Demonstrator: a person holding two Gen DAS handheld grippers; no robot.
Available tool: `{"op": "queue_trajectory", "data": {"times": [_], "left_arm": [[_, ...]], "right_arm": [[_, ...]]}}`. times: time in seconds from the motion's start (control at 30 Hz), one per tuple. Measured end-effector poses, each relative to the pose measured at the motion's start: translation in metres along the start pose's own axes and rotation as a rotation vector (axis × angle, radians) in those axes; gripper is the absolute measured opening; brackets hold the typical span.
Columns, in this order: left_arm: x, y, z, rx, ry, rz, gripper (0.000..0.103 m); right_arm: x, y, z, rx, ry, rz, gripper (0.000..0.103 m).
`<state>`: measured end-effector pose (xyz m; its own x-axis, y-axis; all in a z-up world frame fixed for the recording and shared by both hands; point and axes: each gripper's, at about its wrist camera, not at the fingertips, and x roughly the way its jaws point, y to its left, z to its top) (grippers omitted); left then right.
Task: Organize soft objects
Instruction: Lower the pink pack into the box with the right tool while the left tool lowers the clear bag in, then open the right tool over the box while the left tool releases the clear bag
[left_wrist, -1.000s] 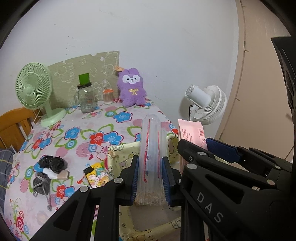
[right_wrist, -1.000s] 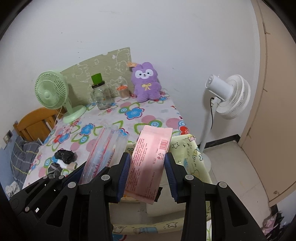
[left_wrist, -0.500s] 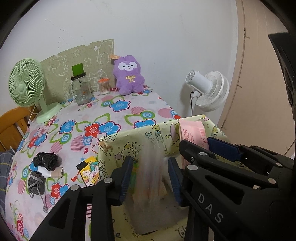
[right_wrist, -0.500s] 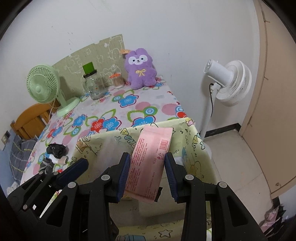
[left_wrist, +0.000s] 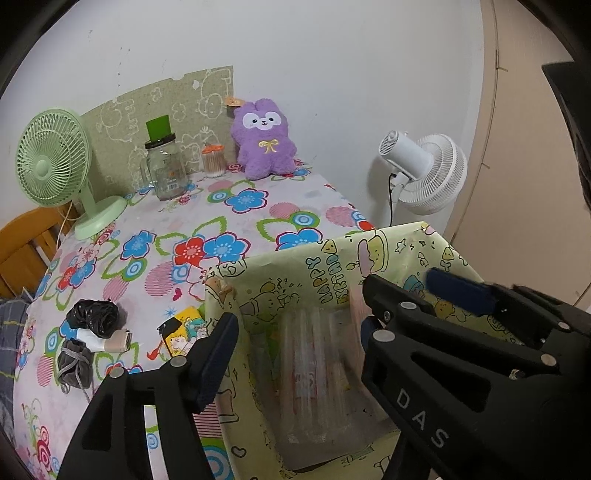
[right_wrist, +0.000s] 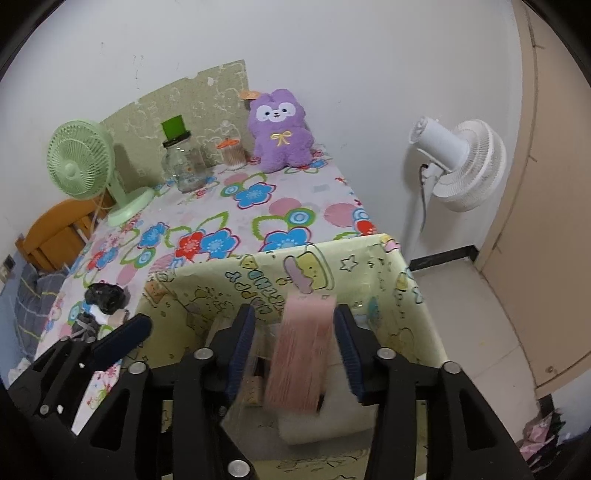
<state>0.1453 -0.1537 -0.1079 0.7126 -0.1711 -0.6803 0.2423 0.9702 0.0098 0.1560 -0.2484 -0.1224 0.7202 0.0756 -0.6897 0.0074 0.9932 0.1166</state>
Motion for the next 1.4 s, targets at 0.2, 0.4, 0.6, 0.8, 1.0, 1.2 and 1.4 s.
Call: {"op": "queue_trajectory", "data": {"times": [0.2, 0.4, 0.6, 0.8, 1.0, 1.2, 1.4], "left_arm": [[-0.008, 0.005, 0.001, -0.006, -0.014, -0.019, 0.075], [-0.028, 0.01, -0.001, -0.009, -0.048, -0.032, 0.094], [-0.044, 0.018, -0.005, -0.011, -0.072, 0.003, 0.097], [-0.062, 0.03, -0.01, -0.021, -0.098, 0.021, 0.101], [-0.08, 0.042, -0.016, -0.039, -0.125, 0.02, 0.103], [-0.095, 0.054, -0.022, -0.047, -0.149, 0.033, 0.103], [-0.106, 0.067, -0.028, -0.052, -0.174, 0.051, 0.103]], "right_arm": [[-0.009, -0.008, -0.001, 0.04, -0.017, -0.039, 0.075], [-0.03, 0.003, -0.003, 0.018, -0.065, -0.023, 0.086], [-0.045, 0.023, -0.005, -0.022, -0.086, -0.007, 0.089], [-0.063, 0.041, -0.011, -0.039, -0.124, 0.005, 0.096], [-0.082, 0.057, -0.016, -0.048, -0.167, 0.016, 0.099], [-0.095, 0.073, -0.02, -0.06, -0.206, 0.01, 0.103], [-0.103, 0.091, -0.025, -0.082, -0.216, 0.012, 0.103]]}}
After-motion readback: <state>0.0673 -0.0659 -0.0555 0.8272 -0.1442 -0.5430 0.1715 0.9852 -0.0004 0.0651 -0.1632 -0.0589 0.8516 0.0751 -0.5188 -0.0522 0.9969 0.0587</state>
